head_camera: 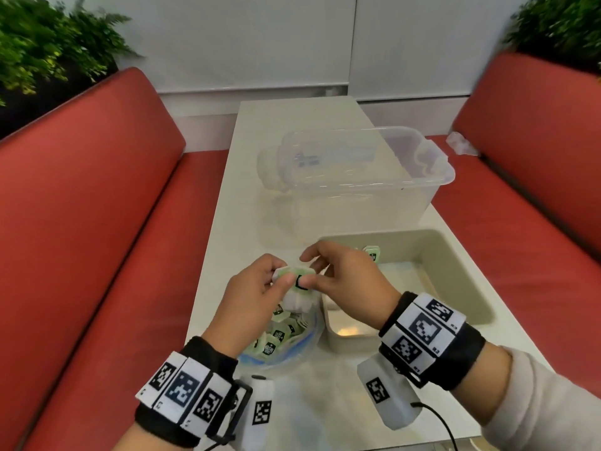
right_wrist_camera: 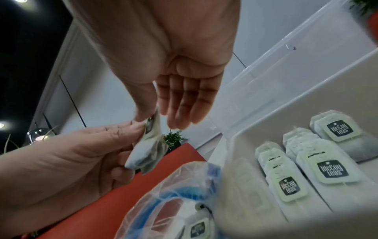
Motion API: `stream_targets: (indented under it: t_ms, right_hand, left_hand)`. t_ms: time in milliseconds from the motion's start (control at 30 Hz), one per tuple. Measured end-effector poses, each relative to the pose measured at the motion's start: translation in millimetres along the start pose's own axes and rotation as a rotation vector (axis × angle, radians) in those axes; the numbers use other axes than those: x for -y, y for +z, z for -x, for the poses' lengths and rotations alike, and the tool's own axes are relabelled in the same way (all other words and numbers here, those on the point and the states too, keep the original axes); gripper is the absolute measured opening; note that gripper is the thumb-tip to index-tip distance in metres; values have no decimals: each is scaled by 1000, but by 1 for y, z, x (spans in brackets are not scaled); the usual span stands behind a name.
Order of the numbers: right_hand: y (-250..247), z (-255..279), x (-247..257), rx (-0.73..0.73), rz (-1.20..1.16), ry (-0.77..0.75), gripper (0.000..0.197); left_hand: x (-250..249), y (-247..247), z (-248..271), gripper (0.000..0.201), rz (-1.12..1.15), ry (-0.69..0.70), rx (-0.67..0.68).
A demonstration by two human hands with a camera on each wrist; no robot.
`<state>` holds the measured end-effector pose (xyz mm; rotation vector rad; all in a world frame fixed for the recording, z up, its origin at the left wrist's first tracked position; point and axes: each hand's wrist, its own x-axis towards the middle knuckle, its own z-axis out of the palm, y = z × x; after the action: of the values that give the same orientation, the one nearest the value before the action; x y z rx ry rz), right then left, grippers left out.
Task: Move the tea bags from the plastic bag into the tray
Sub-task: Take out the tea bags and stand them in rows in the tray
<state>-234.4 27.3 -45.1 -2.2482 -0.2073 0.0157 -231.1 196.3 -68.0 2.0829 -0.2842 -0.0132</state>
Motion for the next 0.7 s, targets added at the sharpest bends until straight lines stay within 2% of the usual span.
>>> stream_targets:
  t_ms: [100,200,333,433,533,700]
  right_hand:
    - [-17,-6,-3,-17,-60,21,24]
    - [-43,-11,-10,-4,-5,35,26]
    - [-84,-25,-37,-20,80,92,14]
    - [-103,-39,-61,25,272,153,2]
    - [-107,-52,-81,118,505,195,12]
    - [-95,-69,-100,293,725,233,15]
  left_hand:
    - [-8,12,-8,7,73,0,-35]
    - [-12,22,-18,6,66,15,-95]
    - [-18,40,-32,7,64,10,-136]
    - [-19,56,-38,5,59,-14,-121]
    - [-17,70,-40,1,46,-44,-114]
    - [-12,81,-38,5,23,-96,-91]
